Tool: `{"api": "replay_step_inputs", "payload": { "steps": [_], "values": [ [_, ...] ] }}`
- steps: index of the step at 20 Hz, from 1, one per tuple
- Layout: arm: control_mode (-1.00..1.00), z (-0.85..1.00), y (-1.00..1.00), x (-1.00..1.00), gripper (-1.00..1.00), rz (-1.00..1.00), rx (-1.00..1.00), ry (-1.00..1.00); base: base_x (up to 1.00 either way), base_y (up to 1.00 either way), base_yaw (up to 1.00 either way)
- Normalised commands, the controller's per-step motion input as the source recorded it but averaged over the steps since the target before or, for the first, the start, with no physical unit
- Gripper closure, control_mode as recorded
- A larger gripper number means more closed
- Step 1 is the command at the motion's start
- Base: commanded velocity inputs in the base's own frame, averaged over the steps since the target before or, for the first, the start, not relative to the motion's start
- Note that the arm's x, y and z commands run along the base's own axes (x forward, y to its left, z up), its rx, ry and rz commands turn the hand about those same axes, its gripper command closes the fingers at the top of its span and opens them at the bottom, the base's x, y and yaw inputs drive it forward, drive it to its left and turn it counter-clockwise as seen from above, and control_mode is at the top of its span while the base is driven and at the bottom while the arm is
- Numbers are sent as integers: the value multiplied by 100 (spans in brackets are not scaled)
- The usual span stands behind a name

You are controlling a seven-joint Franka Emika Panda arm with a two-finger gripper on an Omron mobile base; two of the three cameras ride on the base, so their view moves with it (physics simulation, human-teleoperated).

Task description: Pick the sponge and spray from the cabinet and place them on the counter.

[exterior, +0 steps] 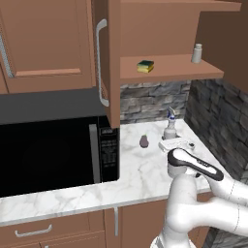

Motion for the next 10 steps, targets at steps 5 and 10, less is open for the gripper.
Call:
{"api": "replay_step_inputs", "payload": {
  "steps": [5, 10],
  "values": [
    [-100, -43, 3, 0, -100, 0, 0, -12, 0, 0, 0],
    [-100, -40, 2, -4, -100, 0, -1, -10, 0, 0, 0]
  ]
}}
